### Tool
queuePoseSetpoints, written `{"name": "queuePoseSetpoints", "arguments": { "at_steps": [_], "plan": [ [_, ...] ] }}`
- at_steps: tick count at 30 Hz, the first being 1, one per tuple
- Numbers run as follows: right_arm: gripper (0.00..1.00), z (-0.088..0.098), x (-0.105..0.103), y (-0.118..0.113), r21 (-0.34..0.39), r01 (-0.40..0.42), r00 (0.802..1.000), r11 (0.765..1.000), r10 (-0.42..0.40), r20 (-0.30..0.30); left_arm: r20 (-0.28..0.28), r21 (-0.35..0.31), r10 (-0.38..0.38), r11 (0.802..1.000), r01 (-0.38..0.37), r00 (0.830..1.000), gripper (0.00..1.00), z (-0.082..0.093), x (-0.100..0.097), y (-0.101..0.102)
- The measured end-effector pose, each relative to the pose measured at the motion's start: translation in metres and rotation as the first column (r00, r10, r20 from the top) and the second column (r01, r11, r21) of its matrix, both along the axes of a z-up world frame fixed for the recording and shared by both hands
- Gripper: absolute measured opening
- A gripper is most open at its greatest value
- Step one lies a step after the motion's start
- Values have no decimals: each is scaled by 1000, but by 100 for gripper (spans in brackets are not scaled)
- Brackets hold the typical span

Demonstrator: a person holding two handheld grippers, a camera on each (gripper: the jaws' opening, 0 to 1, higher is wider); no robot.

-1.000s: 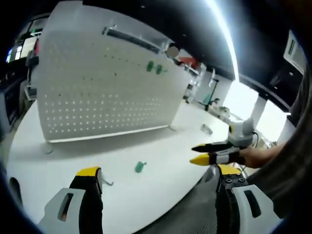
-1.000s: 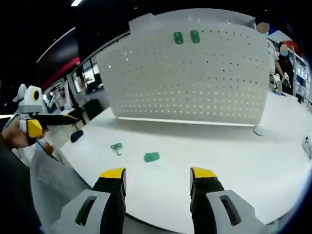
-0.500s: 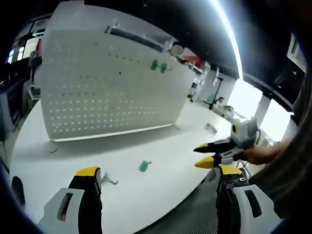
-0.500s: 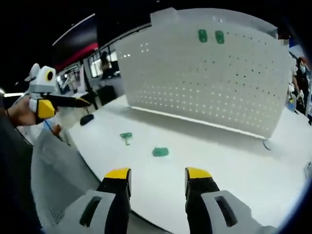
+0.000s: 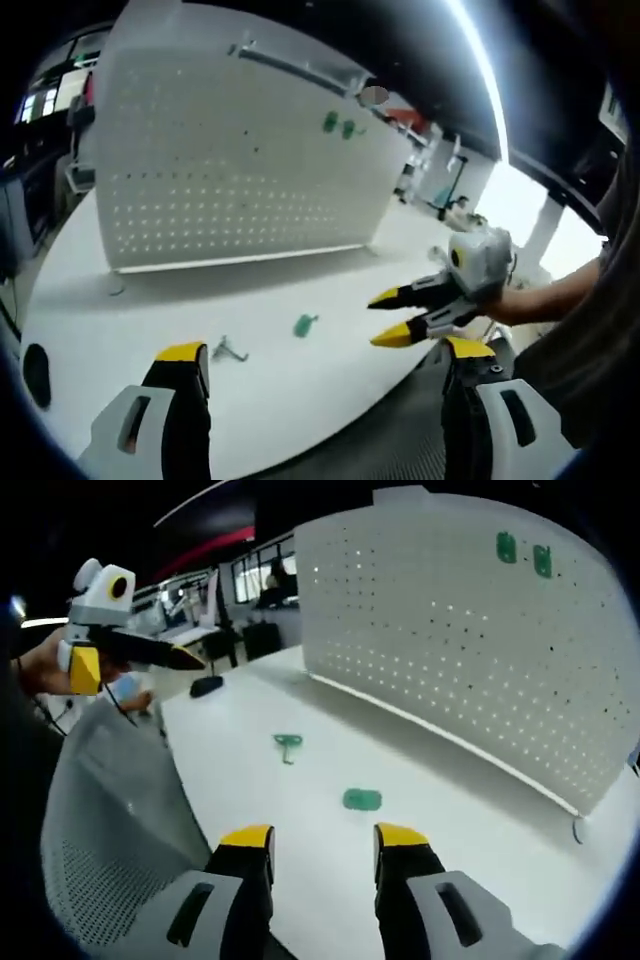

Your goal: Insert the hook assembly into the mounting plate slot until the hook locks in place.

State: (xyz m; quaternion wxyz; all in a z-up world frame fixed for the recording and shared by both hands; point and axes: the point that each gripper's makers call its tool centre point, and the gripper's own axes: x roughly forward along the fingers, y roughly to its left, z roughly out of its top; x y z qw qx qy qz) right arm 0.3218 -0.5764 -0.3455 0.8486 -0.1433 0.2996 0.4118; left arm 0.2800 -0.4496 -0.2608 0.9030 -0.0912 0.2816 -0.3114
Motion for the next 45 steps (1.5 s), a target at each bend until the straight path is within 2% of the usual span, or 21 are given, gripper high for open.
{"name": "queuePoseSetpoints", "arguments": {
  "at_steps": [2,4,8,18,25,31,33,34,37,45],
  "plan": [
    [32,-5,8,2,-44,-42,998,998,44,50,-4,-1,5,1000,-5,1000,98,-2,2,1],
    [30,-14,11,5,-93,-84,995,992,88,45,-8,-2,9,1000,-9,1000,98,-3,3,2],
    [30,-21,19,13,-105,-126,991,986,131,38,-22,-1,11,1000,-11,1000,98,-7,5,3],
    [30,-42,45,23,-195,-234,970,952,242,17,-44,-3,21,1000,-21,999,97,-14,8,6],
    [28,-56,58,27,-215,-258,965,942,264,-1,-57,-4,29,1000,-29,998,97,-17,10,9],
    [25,-64,59,30,-232,-283,958,931,286,-23,-65,-2,36,999,-36,997,97,-19,9,14],
    [23,-66,60,31,-250,-301,952,920,307,-17,-66,-4,38,999,-38,997,97,-19,9,14],
    [22,-68,60,29,-289,-335,937,897,348,-5,-66,-4,39,999,-39,997,97,-19,9,14],
    [18,-70,60,30,-333,-385,912,861,411,9,-69,-4,38,999,-38,997,97,-20,7,14],
    [7,-67,64,34,-374,-441,874,816,485,28,-72,-16,52,998,-53,996,96,-18,9,16]
  ]
}}
